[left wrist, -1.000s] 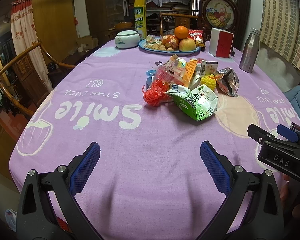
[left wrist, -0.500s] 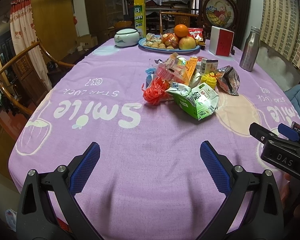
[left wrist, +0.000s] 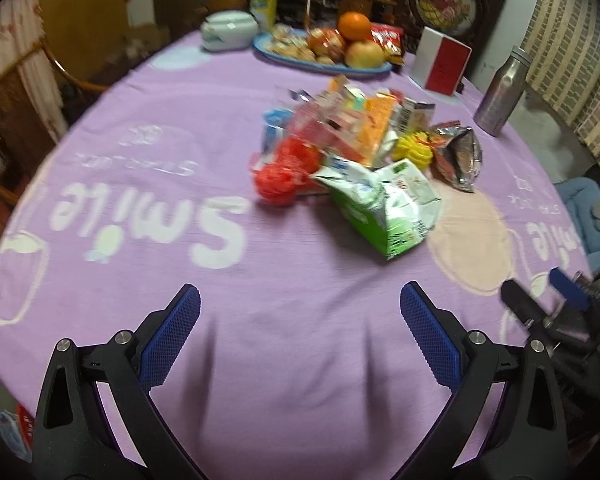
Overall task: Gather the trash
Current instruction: 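Reach the left tool into the pile and grasp the green-and-white drink carton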
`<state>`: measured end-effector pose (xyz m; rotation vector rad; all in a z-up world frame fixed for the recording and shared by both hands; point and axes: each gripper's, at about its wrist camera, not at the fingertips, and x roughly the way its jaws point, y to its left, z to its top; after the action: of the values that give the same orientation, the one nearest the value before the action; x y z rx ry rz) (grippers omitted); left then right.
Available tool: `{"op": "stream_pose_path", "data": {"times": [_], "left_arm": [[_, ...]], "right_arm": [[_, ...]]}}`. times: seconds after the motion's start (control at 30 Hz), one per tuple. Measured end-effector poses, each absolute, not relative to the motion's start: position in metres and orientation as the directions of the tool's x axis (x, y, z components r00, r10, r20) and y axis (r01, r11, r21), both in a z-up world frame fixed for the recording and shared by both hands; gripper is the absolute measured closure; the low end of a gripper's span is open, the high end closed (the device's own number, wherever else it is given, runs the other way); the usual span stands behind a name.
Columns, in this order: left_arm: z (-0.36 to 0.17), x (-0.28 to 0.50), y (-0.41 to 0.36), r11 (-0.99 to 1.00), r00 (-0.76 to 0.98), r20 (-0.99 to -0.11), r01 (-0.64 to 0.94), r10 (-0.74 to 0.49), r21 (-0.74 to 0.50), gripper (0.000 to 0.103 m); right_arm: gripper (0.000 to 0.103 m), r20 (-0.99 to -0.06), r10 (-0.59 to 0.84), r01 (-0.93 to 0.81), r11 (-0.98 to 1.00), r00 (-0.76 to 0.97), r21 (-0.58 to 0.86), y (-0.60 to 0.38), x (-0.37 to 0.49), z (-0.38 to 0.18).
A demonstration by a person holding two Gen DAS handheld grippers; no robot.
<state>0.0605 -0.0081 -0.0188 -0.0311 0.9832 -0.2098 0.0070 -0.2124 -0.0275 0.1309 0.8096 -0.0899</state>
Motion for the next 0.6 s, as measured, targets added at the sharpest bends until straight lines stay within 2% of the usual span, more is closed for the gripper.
{"op": "stream_pose_path", "data": {"times": [0.1,0.43,0.47,0.57,0.6], "left_arm": [[-0.022,0.077,-0.021,0.976,0.498,-0.841,0.157,-0.211,-0.152,0.007],[-0.03,0.121,-0.037,0.988,0.512,-0.846,0.036,-0.147,-0.149,0.008],[-0.03,0.125,-0.036,0.989,0.517,-0.846,0.022,-0.135,-0.144,0.01],[-0.032,0.131,-0.036,0.989,0.512,-0.85,0.003,-0.126,-0.145,0.027],[-0.033,0.133,-0.037,0.989,0.508,-0.852,0.002,-0.129,-0.149,0.037]], "right_arm": [[0.005,-0.736,-0.022,0.131,0.987,0.676,0.092,-0.218,0.013,-0.032],[0.005,-0.752,0.031,0.113,0.984,0.658,0.14,-0.23,0.022,-0.041],[0.005,-0.751,0.034,0.109,0.984,0.659,0.14,-0.23,0.022,-0.041],[0.005,-0.75,0.041,0.1,0.985,0.66,0.141,-0.23,0.022,-0.042],[0.005,-0.75,0.044,0.098,0.985,0.66,0.143,-0.23,0.021,-0.042]]}}
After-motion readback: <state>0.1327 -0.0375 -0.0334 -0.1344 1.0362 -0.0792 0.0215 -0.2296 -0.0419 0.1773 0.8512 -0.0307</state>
